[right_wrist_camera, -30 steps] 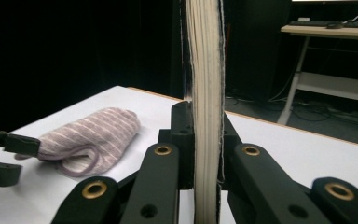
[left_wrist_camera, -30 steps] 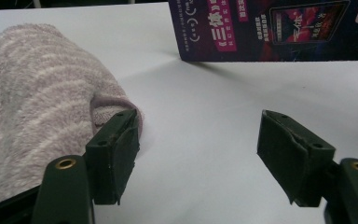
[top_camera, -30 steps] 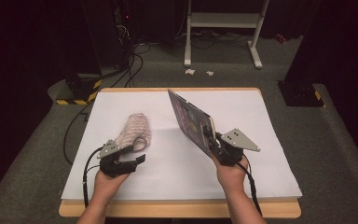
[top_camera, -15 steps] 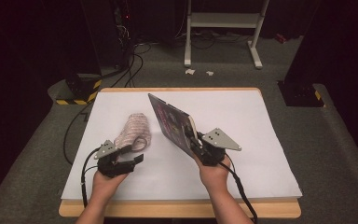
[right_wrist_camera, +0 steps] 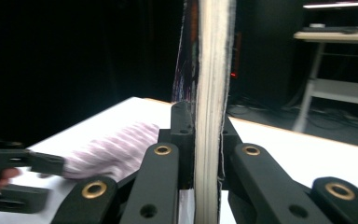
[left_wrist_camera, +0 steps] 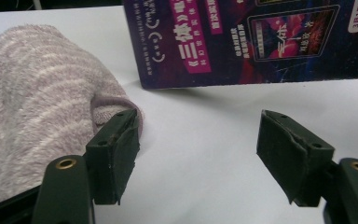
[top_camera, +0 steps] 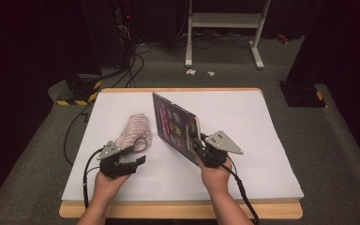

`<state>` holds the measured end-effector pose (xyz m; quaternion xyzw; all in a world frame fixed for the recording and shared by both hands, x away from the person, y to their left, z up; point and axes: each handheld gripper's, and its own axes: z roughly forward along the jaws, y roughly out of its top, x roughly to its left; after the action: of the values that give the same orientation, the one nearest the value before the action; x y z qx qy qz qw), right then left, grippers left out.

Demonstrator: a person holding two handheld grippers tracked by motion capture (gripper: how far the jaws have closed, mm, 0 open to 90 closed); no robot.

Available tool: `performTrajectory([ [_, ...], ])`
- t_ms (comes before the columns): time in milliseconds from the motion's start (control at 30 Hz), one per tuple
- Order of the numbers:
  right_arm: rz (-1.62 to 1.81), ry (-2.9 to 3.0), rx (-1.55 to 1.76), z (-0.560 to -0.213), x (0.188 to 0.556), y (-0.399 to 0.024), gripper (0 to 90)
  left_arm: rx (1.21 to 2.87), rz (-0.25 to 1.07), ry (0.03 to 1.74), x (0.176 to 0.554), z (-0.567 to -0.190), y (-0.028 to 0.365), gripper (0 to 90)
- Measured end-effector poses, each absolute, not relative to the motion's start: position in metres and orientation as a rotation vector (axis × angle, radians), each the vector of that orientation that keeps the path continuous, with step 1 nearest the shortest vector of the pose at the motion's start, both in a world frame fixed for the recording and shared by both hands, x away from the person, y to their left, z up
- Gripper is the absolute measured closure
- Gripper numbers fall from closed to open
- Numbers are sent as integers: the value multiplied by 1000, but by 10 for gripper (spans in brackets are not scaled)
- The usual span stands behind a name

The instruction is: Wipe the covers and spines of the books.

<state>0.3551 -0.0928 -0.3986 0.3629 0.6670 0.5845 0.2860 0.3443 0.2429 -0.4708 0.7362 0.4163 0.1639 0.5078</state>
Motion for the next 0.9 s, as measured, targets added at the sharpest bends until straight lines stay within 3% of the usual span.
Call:
performTrajectory([
  [500,1269,1768,1244,-461,365,-163,826,1863,369,967,345,-481,220,299],
  [733,1160,1817,1331,-481,365,-190,727,1890,363,958,346,-484,214,299],
  [900,1124,1822,1385,-482,364,-204,604,1889,352,964,346,-485,214,298],
])
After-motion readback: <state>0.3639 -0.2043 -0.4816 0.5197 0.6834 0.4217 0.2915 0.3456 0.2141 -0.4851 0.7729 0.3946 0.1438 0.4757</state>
